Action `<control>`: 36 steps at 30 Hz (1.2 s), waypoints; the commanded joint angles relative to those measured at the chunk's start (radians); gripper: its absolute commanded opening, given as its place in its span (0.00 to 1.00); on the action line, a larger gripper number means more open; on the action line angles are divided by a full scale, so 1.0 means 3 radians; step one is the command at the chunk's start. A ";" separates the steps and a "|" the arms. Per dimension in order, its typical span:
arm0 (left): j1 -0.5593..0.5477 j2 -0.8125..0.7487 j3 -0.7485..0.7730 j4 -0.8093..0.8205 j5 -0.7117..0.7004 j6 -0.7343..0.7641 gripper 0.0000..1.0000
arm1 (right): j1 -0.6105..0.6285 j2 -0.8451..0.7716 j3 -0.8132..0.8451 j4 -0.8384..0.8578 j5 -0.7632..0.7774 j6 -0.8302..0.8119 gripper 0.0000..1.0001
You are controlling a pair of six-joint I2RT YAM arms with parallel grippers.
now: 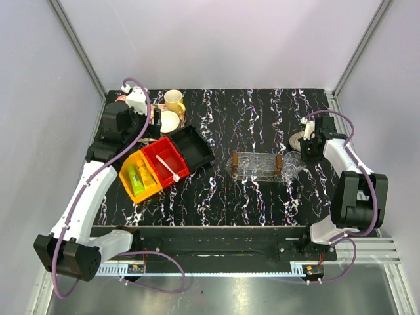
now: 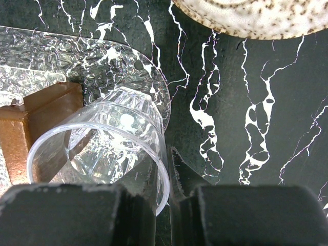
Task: Prepare toiletry sets of a toothbrush and toothpaste on the tray
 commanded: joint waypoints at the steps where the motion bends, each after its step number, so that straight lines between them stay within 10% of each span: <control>1: 0.0021 -0.0074 -0.0035 0.0194 0.0056 0.0034 0.91 | -0.0019 0.0023 0.0113 0.0069 -0.0030 0.0023 0.02; 36: 0.0026 -0.0105 -0.0112 0.0204 0.0056 0.0029 0.91 | -0.0019 -0.0003 0.0277 0.0100 -0.0004 0.0100 0.31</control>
